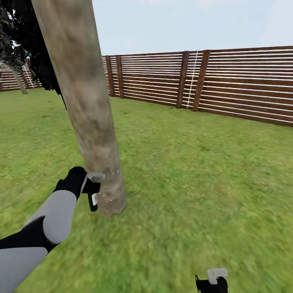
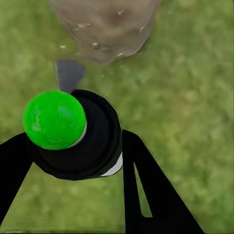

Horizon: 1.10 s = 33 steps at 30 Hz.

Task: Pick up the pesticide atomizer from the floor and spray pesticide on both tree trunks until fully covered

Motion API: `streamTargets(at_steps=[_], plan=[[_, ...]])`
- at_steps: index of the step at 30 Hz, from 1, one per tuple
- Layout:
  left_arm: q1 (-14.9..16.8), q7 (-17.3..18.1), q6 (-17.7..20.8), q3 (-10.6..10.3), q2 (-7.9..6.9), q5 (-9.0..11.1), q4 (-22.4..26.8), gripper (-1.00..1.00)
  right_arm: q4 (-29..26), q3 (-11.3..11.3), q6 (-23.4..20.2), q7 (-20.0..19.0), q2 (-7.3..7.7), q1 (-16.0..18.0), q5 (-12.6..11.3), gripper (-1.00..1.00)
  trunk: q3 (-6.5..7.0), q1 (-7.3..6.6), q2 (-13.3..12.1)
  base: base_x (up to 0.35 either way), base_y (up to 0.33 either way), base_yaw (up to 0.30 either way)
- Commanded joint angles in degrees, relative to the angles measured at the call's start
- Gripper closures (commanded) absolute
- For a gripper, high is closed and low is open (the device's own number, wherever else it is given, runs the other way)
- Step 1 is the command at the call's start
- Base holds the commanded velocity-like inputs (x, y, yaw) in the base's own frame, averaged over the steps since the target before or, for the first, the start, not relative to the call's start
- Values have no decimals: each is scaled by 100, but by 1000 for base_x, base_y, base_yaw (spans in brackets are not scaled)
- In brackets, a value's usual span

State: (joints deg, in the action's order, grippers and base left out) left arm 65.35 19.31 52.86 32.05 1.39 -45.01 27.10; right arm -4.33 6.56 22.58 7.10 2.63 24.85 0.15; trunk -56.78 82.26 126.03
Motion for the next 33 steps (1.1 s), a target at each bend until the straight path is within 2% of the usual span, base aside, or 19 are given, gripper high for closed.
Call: streamTargets(at_steps=[1, 4, 6, 8, 9, 12, 13, 19, 23, 25, 33], plan=[[-48, 36, 11, 41, 17, -25, 2, 100, 2, 47, 8, 37, 1, 2, 2, -100, -5, 0, 2, 150, -267, 35], [-77, 31, 2, 46, 106, -19, -49, 100, 2, 47, 7, 37, 1, 2, 2, -100, -5, 0, 2, 152, -266, 14], [-83, 16, 1, 47, 259, -24, -61, 100, 2, 47, 8, 37, 1, 2, 1, -100, -5, 0, 2, 152, -266, 2], [-86, -1, 3, 37, 279, -25, -52, 100, 2, 47, 7, 37, 1, 2, 2, -100, -5, 0, 2, 152, -266, 1], [-94, 6, 0, 43, 243, -37, -57, 100, 2, 47, 8, 37, 1, 2, 1, -100, -5, 0, 2, 152, -266, 0], [-487, 4, -25, 30, -65, -35, 77, 100, 2, 47, 8, 37, 1, 2, 1, -100, -5, 0, 2, 114, -268, 0], [-542, 4, -31, 22, -97, -37, 94, 100, 2, 47, 8, 37, 1, 2, 0, -100, -5, 0, 2, 28, -275, 0], [-700, -14, -34, 66, -53, -18, 100, 100, 2, 47, 9, 37, 1, 2, 2, -100, -5, 0, 2, -82, -277, 80], [-812, -15, -49, 94, -204, -28, 115, 100, 2, 47, 9, 37, 1, 2, 1, -100, -5, 0, 2, 74, -256, 267], [-895, -28, -232, 91, -306, -26, 118, 100, 2, 47, 7, 37, 1, 2, 2, -100, -5, 0, 2, 130, -130, 277], [-1044, -32, -368, 68, -185, -25, 67, 100, 8, 41, 5, 37, 9, 2, 2, -100, -5, 0, 2, 73, -88, 112]])
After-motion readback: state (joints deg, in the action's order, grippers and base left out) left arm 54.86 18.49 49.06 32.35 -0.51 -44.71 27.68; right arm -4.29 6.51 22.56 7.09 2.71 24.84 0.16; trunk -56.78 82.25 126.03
